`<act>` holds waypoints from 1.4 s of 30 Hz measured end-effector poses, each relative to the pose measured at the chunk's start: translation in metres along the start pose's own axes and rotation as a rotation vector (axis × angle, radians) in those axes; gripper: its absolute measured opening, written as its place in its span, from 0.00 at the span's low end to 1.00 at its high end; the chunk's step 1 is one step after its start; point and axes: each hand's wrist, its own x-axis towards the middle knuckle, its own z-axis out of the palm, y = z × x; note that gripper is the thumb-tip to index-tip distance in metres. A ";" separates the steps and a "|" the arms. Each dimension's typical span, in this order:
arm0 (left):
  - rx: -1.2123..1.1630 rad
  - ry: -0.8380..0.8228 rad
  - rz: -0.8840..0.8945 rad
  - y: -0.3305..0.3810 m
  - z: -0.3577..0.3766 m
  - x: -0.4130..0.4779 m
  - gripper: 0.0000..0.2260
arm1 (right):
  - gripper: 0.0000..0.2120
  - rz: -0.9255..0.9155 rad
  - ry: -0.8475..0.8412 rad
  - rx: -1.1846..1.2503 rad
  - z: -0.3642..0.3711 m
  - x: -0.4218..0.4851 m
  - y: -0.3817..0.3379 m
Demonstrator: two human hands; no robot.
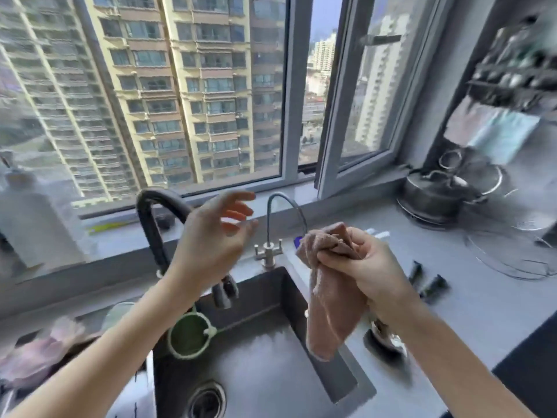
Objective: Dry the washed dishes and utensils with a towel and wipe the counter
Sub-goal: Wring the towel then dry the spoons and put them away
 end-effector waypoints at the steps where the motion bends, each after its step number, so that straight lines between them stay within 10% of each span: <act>1: -0.001 -0.046 0.000 0.004 0.023 0.000 0.11 | 0.16 0.010 0.076 0.036 -0.019 -0.001 0.006; 8: 0.200 -0.208 -0.051 -0.003 0.167 0.029 0.05 | 0.07 0.044 0.451 0.119 -0.136 0.002 0.035; 17: 0.629 -0.574 -0.063 -0.040 0.312 0.134 0.07 | 0.07 0.110 0.364 0.141 -0.208 0.041 0.054; 27: 0.639 -0.611 -0.168 -0.056 0.358 0.155 0.07 | 0.06 0.142 0.255 0.203 -0.241 0.075 0.073; 34: 0.451 -0.433 -0.321 -0.046 0.324 0.161 0.06 | 0.05 0.147 0.217 0.242 -0.249 0.084 0.083; 42: -0.432 0.004 -0.851 -0.019 0.261 0.153 0.04 | 0.11 0.239 0.386 0.267 -0.219 0.107 0.100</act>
